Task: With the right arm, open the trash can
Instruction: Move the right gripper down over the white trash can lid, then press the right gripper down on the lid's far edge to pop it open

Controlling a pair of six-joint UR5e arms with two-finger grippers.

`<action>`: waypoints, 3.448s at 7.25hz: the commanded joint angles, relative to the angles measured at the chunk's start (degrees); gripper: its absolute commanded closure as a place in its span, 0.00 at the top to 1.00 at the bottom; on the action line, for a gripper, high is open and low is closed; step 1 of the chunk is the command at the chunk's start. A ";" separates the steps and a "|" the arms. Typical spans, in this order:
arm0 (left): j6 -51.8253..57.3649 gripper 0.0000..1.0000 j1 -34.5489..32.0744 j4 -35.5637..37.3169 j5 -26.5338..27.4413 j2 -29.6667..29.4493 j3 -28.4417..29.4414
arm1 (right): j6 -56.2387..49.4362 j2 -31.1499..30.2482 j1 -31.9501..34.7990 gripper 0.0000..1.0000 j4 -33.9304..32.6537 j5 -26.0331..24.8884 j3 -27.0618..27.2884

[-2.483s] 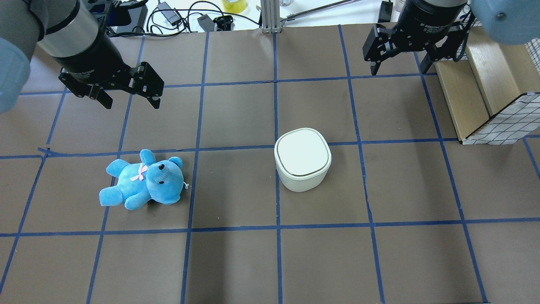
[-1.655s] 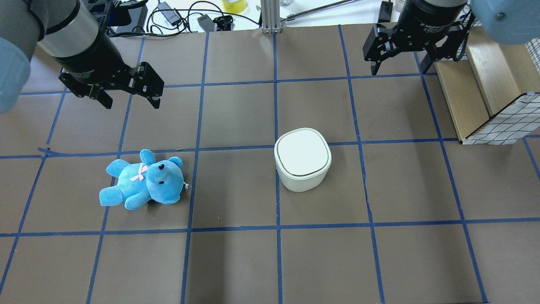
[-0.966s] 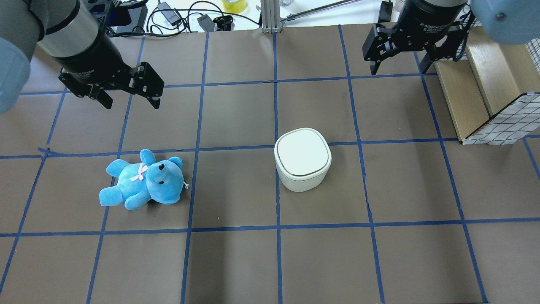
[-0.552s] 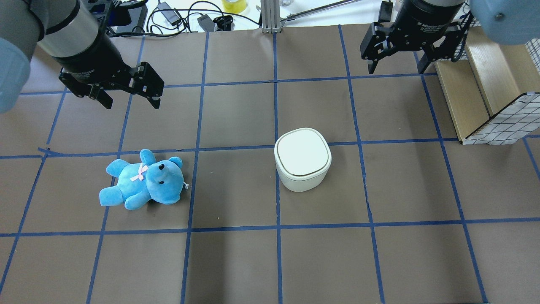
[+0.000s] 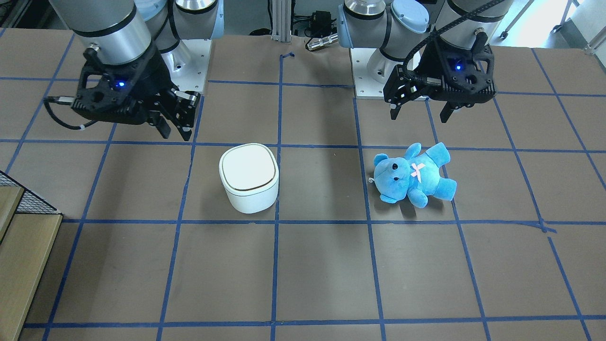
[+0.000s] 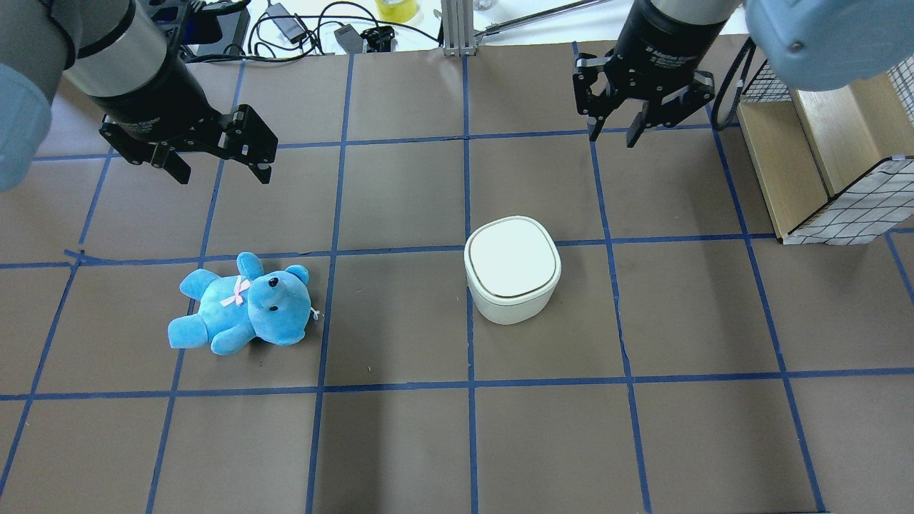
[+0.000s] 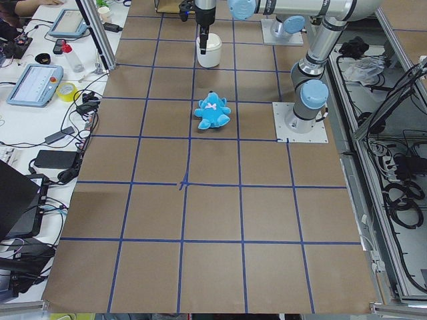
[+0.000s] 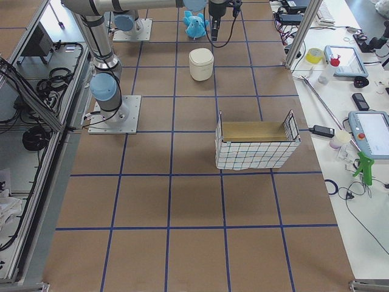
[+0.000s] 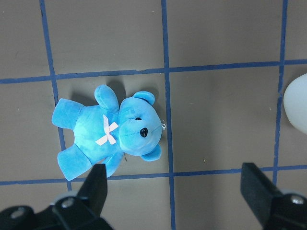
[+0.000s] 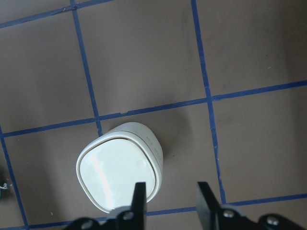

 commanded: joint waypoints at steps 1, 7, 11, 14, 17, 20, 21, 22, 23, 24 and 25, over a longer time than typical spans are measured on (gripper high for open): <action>0.00 1.00 0.00 0.00 -0.08 0.00 0.00 | 4.56 1.44 4.43 0.00 -0.21 0.20 0.12; 0.00 1.00 0.00 0.00 0.00 0.00 0.00 | 9.06 1.10 5.05 0.00 -13.21 0.46 15.14; 0.00 1.00 0.00 0.00 -0.08 0.00 0.00 | 9.67 2.33 8.13 0.00 -19.89 1.34 19.11; 0.00 1.00 0.00 0.00 0.00 0.00 0.00 | 9.06 3.29 8.13 0.00 -20.16 1.26 19.20; 0.00 1.00 0.00 0.00 0.00 0.00 0.00 | 9.32 4.17 7.78 0.00 -20.25 0.03 19.28; 0.00 1.00 0.00 0.00 0.00 0.00 0.00 | 9.58 4.70 7.60 0.00 -21.56 0.03 21.83; 0.00 1.00 0.00 0.00 0.00 0.00 0.00 | 9.67 4.70 7.69 0.00 -21.92 0.03 22.01; 0.00 1.00 0.00 0.00 0.00 0.00 0.00 | 9.59 4.70 7.60 0.00 -21.92 0.11 22.01; 0.00 1.00 0.00 0.00 0.00 0.00 0.00 | 9.67 4.70 7.69 0.00 -21.92 0.20 21.92; 0.00 1.00 0.00 0.00 0.00 0.00 0.00 | 9.85 4.61 7.60 0.00 -21.92 0.11 21.14; 0.00 1.00 0.00 0.00 0.00 0.00 0.00 | 9.94 3.83 7.60 0.00 -21.22 -0.84 20.09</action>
